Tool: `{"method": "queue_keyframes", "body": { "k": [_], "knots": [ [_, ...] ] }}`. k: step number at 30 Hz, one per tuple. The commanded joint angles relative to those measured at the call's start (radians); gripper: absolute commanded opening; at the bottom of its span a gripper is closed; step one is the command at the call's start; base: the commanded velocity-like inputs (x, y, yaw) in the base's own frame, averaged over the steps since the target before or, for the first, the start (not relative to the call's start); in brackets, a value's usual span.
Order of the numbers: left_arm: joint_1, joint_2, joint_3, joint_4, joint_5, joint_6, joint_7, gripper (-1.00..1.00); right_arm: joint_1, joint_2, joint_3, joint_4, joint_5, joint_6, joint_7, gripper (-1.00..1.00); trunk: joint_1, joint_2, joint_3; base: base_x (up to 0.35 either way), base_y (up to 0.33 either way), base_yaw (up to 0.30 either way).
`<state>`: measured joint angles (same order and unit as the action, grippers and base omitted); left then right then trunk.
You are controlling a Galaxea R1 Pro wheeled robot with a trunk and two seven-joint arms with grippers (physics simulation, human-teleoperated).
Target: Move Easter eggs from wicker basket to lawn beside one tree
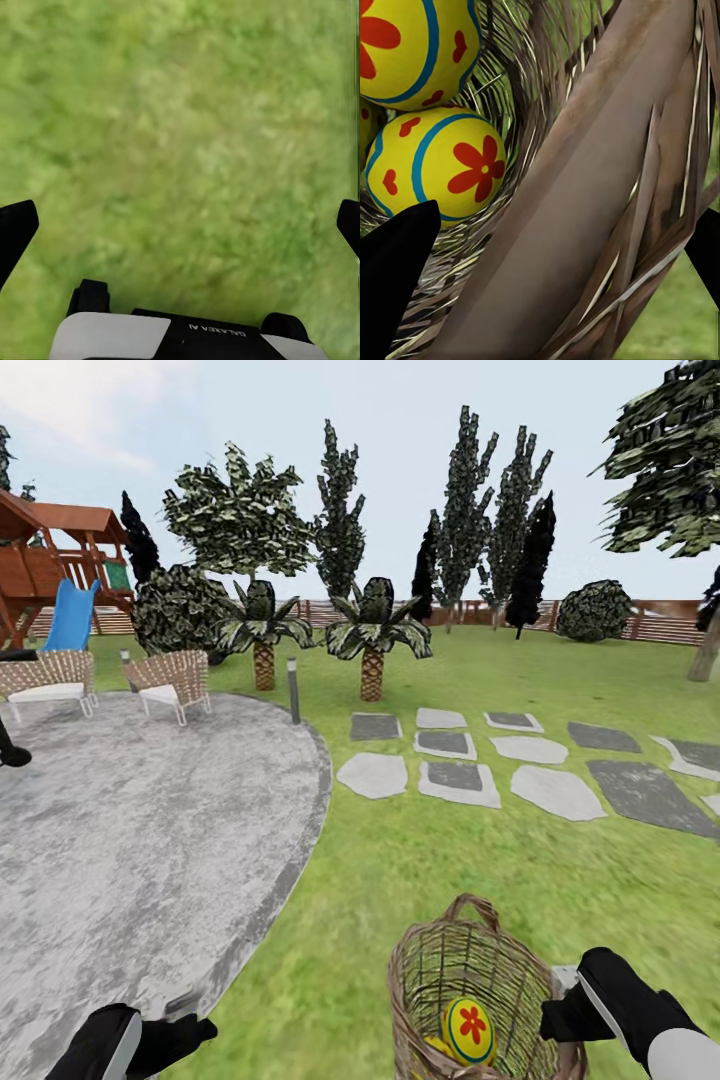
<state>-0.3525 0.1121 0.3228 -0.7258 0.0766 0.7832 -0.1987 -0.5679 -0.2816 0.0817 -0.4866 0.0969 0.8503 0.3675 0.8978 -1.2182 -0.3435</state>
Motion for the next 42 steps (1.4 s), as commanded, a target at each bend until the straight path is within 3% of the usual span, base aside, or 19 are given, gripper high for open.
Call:
{"method": "queue_keyframes", "body": {
  "k": [1,42],
  "knots": [
    [0.0,0.0,0.002,-0.001,0.008,0.007,0.001,1.0,-0.001,-0.001,0.004,-0.001,-0.003,0.004,0.008,-1.0,0.001,-0.001,-0.001,0.337,0.0,-0.299],
    [0.0,0.0,0.002,-0.001,0.008,0.007,0.001,1.0,-0.001,-0.002,0.004,-0.001,-0.003,0.004,0.01,-1.0,0.001,-0.001,-0.001,0.337,0.0,-0.269]
  ]
}}
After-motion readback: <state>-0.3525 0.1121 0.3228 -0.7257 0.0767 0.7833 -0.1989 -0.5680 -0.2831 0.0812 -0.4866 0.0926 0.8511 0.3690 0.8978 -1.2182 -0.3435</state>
